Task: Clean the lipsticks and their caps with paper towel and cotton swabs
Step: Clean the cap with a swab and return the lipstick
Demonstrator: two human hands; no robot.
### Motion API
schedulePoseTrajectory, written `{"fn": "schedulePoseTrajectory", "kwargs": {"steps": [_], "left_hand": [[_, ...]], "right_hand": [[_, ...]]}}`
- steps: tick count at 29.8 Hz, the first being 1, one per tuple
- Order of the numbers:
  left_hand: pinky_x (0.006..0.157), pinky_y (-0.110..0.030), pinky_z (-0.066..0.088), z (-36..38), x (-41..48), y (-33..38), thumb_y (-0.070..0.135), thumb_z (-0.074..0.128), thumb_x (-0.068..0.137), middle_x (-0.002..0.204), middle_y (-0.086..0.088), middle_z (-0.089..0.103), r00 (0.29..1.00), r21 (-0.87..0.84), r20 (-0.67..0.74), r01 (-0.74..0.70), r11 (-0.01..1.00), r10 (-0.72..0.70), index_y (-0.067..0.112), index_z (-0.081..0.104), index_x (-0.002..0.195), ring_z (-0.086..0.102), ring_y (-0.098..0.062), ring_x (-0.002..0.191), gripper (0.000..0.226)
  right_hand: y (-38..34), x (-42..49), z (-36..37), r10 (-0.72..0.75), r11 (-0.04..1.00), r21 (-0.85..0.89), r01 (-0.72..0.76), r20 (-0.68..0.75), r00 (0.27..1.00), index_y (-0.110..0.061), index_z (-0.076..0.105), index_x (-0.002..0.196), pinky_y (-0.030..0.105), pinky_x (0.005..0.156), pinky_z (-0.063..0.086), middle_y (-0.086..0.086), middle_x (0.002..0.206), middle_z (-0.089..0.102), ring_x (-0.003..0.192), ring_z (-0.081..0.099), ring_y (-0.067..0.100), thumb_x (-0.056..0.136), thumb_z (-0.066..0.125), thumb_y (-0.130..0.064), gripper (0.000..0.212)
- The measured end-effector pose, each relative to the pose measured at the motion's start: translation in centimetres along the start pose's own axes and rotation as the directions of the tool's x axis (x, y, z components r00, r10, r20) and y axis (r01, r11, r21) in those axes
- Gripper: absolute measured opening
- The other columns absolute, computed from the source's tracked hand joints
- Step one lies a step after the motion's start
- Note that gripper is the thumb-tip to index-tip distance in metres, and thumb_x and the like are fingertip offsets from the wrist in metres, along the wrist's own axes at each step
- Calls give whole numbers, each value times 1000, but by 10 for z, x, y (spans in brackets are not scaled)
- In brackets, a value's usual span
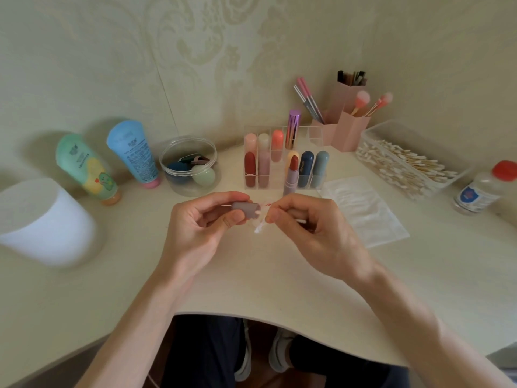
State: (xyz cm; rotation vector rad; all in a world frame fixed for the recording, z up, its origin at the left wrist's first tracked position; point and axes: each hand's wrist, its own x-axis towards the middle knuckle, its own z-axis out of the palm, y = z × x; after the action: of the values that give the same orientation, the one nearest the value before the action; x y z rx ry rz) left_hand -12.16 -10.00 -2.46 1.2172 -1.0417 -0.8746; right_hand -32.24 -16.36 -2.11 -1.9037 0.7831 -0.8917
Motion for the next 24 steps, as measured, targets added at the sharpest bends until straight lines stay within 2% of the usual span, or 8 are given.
{"fn": "schedulePoseTrajectory", "kwargs": {"steps": [5,8,11,13,16,19,21,24], "left_hand": [[81,-21,58,-2,1,-1,-5,75,83,93,-4,81,1000,27,12,7,1000,-8,15,78,101,76,-17,80,27],[82,-22,59,-2,2,-1,-6,76,82,94,-6,81,1000,16,3,13,1000,-13,13,78,101,76,-19,82,27],[82,-22,59,-1,2,-1,-6,76,82,94,-5,81,1000,2,-21,19,1000,-19,12,78,101,76,-18,82,26],[81,-20,58,-1,2,-1,-7,76,83,94,-4,81,1000,11,-19,14,1000,-14,12,78,100,76,-15,81,27],[83,-21,58,-2,2,-2,-8,75,84,96,-7,81,1000,20,7,-7,1000,7,11,77,102,76,-17,83,26],[84,-22,57,-1,3,-2,-6,74,85,99,-5,80,1000,18,10,-19,1000,19,11,75,103,76,-17,87,25],[85,-21,56,0,3,-2,-5,74,86,104,-5,79,999,2,30,-20,1000,20,10,73,108,75,-17,92,27],[91,-20,56,4,2,0,-3,71,89,117,0,77,996,8,76,-43,999,43,13,71,123,73,-15,106,37]], "right_hand": [[5,-1,7,-31,991,-133,13,-134,991,-17,72,95,31,52,40,-2,68,64,53,50,15,104,66,-18,10],[8,-6,10,-90,944,-326,40,-141,986,-19,70,98,19,53,36,-13,62,59,52,51,12,104,65,-22,8],[7,-6,12,-122,909,-412,67,-109,987,-21,67,96,24,52,37,-17,57,52,50,46,10,104,64,-24,9],[7,-5,10,-93,935,-349,67,-57,994,-19,67,92,20,54,33,-21,54,47,49,43,8,104,64,-22,12],[3,-3,-1,-20,989,-144,26,38,999,-16,71,91,22,55,32,-5,55,49,52,37,8,104,64,-18,15],[2,1,-16,34,996,-88,-28,71,997,-15,73,94,28,59,40,0,68,62,60,49,10,104,64,-18,13],[7,4,-29,54,980,-194,-44,48,997,-18,75,95,20,67,43,-8,79,67,71,58,7,101,68,-20,10],[17,6,-53,59,886,-454,-94,-91,994,-26,80,93,10,77,38,-14,90,65,88,56,5,96,74,-23,7]]}}
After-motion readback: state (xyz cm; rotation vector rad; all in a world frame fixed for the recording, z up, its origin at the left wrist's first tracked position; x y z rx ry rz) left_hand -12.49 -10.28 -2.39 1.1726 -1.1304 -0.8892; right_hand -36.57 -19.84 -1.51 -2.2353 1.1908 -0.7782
